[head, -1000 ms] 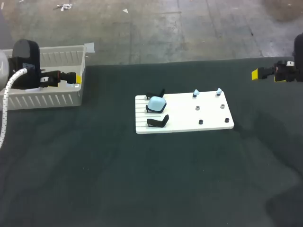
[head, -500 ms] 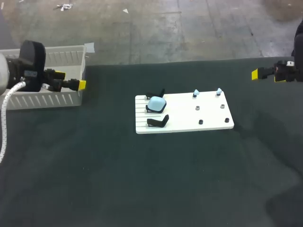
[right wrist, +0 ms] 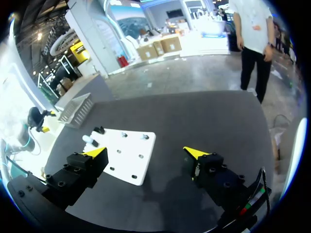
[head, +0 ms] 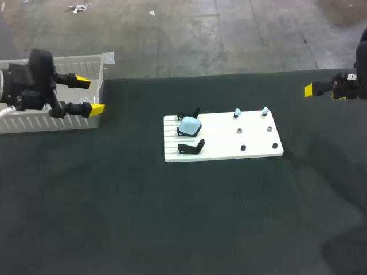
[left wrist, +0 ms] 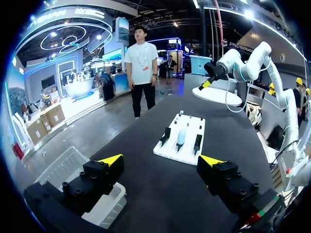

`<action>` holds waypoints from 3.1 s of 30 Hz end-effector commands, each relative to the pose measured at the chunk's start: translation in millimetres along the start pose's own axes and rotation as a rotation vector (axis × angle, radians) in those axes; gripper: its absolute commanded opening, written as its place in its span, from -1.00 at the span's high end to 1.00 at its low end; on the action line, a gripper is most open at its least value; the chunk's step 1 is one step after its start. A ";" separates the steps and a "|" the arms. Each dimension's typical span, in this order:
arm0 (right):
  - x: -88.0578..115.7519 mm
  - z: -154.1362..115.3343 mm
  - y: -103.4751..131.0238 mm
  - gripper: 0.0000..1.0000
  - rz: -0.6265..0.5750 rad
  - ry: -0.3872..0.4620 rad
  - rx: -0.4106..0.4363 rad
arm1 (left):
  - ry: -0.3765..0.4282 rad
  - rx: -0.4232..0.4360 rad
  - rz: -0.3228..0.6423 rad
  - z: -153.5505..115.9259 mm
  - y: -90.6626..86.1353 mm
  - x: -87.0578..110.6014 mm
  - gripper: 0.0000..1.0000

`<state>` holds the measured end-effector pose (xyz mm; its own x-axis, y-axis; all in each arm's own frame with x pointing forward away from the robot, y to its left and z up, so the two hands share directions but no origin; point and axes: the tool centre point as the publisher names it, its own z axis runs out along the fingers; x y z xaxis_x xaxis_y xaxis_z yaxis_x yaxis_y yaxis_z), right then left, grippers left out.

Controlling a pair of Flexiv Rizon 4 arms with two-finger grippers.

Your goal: Pick up each earbud case from the left stands, insert the matching earbuds, close the lid, and place the case in the box.

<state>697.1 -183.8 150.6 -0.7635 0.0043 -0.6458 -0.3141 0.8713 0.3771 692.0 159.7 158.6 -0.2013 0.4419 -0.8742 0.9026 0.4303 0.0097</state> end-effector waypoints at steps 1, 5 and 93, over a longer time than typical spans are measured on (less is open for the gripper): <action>0.0 0.7 -0.9 -1.00 -0.001 0.000 -0.003 | -0.237 0.113 0.007 -4.4 3.0 3.2 -1.00; 0.0 0.7 -0.9 -1.00 -0.001 0.000 -0.003 | -0.237 0.113 0.007 -4.4 3.0 3.2 -1.00; 0.0 0.7 -0.9 -1.00 -0.001 0.000 -0.003 | -0.068 0.405 0.107 224.2 -64.9 19.3 -0.46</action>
<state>697.1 -183.7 150.6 -0.7635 0.0042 -0.6458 -0.3141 0.8713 0.3770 711.1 -33.3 35.5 -0.0834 0.4102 -0.9082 0.9965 0.0372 -0.0747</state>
